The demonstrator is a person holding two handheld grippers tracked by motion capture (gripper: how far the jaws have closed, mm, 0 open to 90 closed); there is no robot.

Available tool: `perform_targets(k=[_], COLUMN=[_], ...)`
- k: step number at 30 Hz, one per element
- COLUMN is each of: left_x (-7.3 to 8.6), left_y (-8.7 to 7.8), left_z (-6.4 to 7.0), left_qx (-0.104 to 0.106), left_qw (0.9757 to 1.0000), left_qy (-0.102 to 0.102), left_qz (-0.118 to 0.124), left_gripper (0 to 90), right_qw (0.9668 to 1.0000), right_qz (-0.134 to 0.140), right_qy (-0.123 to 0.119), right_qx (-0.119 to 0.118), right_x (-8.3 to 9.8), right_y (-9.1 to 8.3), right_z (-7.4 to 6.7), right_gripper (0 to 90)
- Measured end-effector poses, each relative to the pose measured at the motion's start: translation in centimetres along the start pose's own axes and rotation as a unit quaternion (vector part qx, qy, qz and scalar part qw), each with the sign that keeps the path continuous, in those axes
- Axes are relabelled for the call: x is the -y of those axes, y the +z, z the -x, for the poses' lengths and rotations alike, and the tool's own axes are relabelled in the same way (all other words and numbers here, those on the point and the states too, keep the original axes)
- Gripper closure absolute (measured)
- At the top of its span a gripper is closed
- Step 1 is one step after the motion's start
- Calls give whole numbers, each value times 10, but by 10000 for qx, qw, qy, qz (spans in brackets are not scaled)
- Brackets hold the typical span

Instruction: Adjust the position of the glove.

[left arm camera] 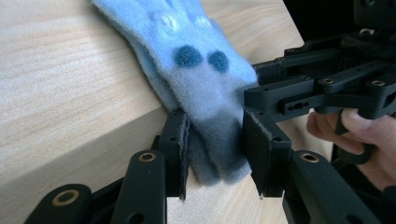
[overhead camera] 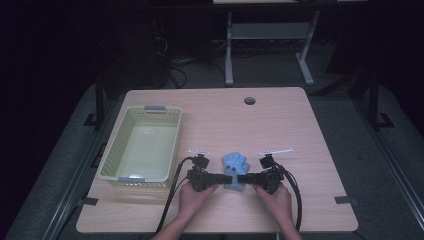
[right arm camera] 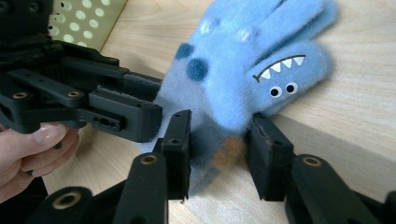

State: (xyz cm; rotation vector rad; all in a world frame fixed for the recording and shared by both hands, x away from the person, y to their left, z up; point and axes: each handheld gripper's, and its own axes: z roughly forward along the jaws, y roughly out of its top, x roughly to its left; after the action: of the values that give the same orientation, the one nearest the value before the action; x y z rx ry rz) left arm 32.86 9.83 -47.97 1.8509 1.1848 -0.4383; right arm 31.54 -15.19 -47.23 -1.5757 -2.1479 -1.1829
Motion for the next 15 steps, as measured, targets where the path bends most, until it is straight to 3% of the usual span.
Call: perform_targets(k=[7, 9, 15], left_x=[-2, -2, -4], left_y=[3, 4, 5], left_z=[-3, -3, -10], left_qx=[180, 191, 364], left_qw=[9995, 9995, 9988], left_qy=[-258, -252, -337], left_qz=[37, 22, -41], left_gripper=[600, 607, 688], right_qw=[10000, 9999, 9998], right_qz=[52, 43, 61], right_qy=[-18, -28, -55], right_qx=[-79, -137, -200], right_x=[2, 1, 2], right_y=[2, 2, 3], right_z=[1, 2, 1], right_gripper=[655, 661, 722])
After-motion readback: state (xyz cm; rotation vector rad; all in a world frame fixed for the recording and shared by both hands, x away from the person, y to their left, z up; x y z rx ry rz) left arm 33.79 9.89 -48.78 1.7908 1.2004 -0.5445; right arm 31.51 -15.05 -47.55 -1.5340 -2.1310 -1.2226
